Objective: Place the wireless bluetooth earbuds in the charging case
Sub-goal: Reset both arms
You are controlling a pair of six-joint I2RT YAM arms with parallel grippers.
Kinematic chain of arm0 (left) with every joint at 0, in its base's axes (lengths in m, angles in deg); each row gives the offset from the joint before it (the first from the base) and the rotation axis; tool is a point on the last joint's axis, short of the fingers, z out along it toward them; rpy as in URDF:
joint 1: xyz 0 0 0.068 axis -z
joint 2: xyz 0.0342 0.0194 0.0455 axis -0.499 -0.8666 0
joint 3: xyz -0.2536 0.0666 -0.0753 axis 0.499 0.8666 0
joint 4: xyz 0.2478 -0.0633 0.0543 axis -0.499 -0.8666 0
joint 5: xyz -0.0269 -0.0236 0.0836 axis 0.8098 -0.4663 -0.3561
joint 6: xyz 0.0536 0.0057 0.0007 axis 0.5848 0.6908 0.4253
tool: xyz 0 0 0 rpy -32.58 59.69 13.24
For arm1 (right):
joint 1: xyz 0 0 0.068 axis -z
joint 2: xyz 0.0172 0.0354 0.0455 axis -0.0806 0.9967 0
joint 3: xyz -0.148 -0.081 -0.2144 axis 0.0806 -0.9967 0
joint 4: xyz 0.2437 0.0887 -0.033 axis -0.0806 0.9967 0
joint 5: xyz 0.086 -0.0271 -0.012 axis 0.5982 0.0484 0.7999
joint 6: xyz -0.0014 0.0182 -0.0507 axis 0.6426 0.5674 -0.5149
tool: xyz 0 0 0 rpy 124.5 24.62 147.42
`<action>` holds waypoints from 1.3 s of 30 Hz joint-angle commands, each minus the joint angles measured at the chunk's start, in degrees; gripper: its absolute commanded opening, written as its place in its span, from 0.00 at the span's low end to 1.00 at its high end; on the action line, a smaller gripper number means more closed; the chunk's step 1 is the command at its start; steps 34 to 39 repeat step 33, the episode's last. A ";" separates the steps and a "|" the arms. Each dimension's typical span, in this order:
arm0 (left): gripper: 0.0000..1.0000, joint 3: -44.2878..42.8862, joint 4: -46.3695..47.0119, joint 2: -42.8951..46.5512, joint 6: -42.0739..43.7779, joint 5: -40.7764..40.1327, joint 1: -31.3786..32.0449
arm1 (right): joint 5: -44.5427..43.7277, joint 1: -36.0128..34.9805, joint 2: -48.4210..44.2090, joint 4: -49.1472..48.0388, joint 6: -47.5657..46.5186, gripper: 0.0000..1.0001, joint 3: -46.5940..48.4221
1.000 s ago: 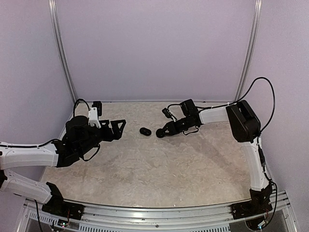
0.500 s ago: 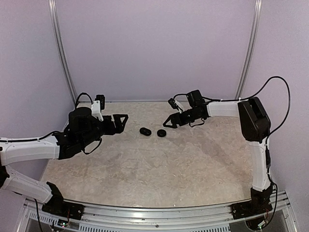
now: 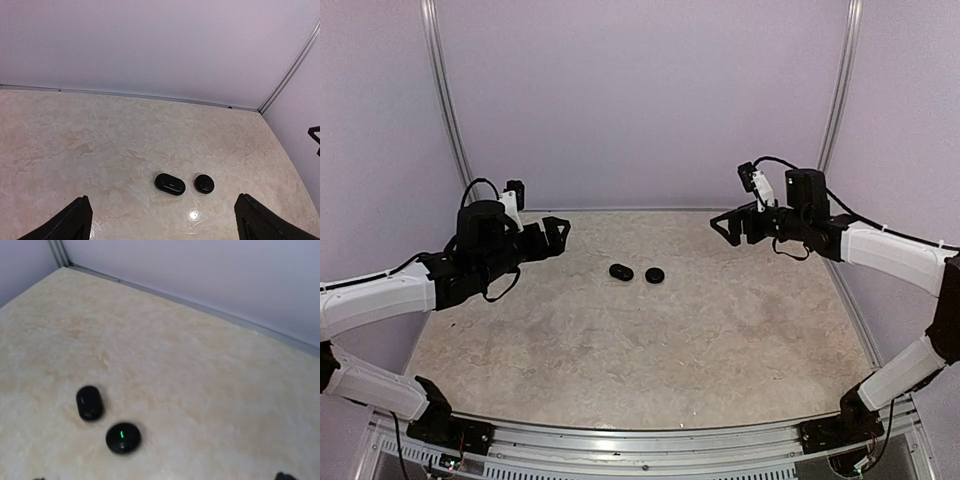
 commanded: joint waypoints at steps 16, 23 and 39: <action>0.99 10.69 6.90 1.11 -5.72 -1.00 0.79 | -9.96 0.20 -19.58 -24.56 15.87 1.00 -38.31; 0.99 13.24 9.18 -1.52 -8.50 -0.59 1.07 | -9.53 0.06 -19.95 -28.66 15.80 1.00 -41.56; 0.99 14.86 12.19 -1.31 -7.40 -1.04 1.35 | -9.37 0.11 -20.00 -28.61 15.42 0.99 -41.24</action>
